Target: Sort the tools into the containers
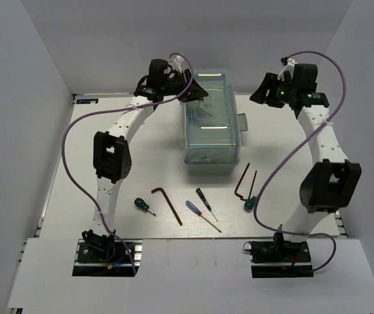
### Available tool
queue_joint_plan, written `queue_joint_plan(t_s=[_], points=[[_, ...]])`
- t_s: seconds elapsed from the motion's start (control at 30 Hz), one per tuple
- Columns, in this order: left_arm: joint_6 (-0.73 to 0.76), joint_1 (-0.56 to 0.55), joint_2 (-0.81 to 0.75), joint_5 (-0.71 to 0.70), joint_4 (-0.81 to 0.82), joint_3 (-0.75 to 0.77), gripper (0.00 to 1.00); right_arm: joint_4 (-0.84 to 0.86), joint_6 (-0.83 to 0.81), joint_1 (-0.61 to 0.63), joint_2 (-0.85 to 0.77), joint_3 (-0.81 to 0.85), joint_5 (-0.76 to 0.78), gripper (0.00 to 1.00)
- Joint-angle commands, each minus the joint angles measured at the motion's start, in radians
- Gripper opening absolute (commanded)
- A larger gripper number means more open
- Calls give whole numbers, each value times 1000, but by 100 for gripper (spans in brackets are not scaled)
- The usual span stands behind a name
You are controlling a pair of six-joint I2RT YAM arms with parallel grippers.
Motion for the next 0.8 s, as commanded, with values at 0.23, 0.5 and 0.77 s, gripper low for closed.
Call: queue_joint_plan(t_s=[0.23,0.5,0.77], points=[[48,-46,10,-48,-146,27,24,-121,-83,-84,314,92,-139,68],[39,-55,10,-57,-155,38,14,-26,0,-81,440,129,-322,68],[9,-55,10,-58,-134,87,0,36,52,-85,476,77,-444,21]])
